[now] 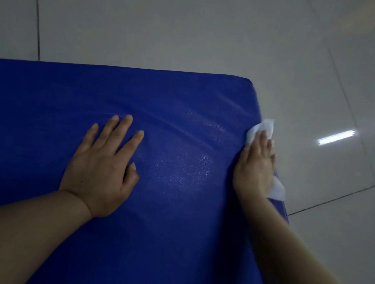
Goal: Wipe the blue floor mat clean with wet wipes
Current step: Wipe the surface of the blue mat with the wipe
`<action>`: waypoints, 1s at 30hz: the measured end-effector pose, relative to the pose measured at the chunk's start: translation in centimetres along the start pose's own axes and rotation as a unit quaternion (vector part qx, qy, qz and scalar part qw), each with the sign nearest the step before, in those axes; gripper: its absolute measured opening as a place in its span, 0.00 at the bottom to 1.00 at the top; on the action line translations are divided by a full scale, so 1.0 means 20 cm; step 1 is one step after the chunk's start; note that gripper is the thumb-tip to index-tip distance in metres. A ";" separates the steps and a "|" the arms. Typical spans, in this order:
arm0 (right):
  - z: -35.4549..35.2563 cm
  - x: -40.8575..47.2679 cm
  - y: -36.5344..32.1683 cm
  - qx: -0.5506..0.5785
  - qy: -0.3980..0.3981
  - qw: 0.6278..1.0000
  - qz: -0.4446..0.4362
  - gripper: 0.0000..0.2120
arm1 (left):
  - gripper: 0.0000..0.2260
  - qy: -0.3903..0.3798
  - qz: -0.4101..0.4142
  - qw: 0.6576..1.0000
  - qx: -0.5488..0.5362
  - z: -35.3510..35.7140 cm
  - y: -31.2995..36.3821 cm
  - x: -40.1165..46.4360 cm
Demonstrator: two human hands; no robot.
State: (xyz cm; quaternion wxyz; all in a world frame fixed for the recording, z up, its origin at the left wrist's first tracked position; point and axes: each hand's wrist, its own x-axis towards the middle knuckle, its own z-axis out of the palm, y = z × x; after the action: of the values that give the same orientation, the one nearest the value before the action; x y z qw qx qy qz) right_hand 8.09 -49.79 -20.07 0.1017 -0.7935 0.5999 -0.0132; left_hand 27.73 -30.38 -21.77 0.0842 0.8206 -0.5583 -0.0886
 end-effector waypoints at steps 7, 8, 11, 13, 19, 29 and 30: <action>0.05 -0.35 0.08 0.011 -0.018 0.976 -0.217 0.24 | 0.27 0.002 0.000 1.000 -0.006 0.00 0.00 0.00; 0.03 -0.30 0.16 0.002 0.004 0.986 -0.166 0.24 | 0.27 0.003 0.000 1.000 -0.006 0.00 0.00 0.00; -0.01 -0.15 0.26 -0.009 0.003 0.999 0.047 0.24 | 0.27 0.005 -0.002 1.000 -0.008 0.01 0.00 0.00; -0.02 -0.19 0.13 0.002 0.009 0.993 0.115 0.24 | 0.28 0.009 -0.003 1.000 -0.007 0.01 0.00 0.00; 0.13 -0.63 -0.20 0.038 -0.035 0.960 -0.274 0.23 | 0.28 0.008 -0.004 1.000 -0.010 0.00 0.01 0.01; 0.01 -0.39 0.18 -0.013 0.001 0.991 0.132 0.25 | 0.28 0.018 -0.002 1.000 -0.011 0.01 0.00 0.00; 0.04 -0.45 0.09 -0.007 0.003 0.998 0.068 0.25 | 0.28 0.018 -0.001 1.000 -0.015 0.01 0.00 0.00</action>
State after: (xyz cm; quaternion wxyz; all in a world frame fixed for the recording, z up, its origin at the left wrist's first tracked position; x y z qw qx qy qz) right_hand 3.92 -41.48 -20.34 0.0949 -0.7518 0.6526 -0.0043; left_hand 27.68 -30.47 -21.98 0.1060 0.8215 -0.5542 -0.0821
